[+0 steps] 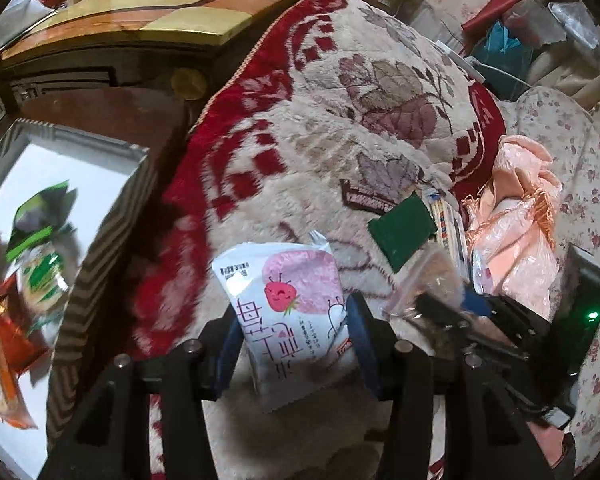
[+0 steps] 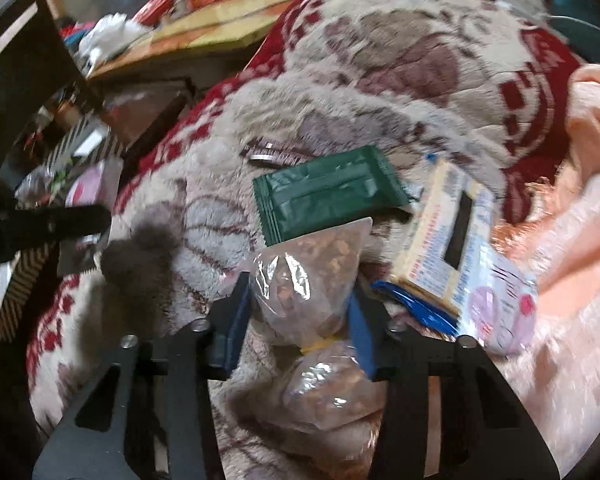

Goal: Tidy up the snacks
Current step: 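Carry the strawberry packet and nut bag over the white tray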

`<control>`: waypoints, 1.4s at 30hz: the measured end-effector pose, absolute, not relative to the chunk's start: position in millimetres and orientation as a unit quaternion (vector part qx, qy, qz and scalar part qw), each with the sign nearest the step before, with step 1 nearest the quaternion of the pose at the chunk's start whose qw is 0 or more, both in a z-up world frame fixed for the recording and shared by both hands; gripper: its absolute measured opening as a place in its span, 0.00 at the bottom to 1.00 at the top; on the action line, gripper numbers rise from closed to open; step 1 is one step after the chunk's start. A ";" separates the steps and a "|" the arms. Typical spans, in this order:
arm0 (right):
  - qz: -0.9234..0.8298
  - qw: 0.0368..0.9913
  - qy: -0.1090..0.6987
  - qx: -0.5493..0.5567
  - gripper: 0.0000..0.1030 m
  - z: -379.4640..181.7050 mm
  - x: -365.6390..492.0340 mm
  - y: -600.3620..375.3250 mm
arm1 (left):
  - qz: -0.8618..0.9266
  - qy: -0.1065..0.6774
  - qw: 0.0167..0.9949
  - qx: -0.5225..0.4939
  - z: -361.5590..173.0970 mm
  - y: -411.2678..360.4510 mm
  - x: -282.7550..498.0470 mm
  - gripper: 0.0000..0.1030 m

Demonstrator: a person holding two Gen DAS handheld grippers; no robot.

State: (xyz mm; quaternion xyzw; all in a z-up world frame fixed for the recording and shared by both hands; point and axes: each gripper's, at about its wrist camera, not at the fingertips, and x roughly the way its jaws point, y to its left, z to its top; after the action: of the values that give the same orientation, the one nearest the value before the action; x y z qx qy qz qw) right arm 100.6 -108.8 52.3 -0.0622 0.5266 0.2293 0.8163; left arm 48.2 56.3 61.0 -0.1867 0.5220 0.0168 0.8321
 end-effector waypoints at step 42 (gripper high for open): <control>0.379 0.789 0.483 -0.037 0.39 129.7 2.8 89.1 | 0.206 0.446 0.854 -0.174 98.4 220.6 -119.7 0.51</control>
State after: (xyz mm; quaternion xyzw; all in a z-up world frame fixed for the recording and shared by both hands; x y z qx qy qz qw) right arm 2.8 89.1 129.7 -0.0373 0.4826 0.3787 0.7889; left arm -119.7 220.6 98.4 -0.1743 0.4456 0.2056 0.8537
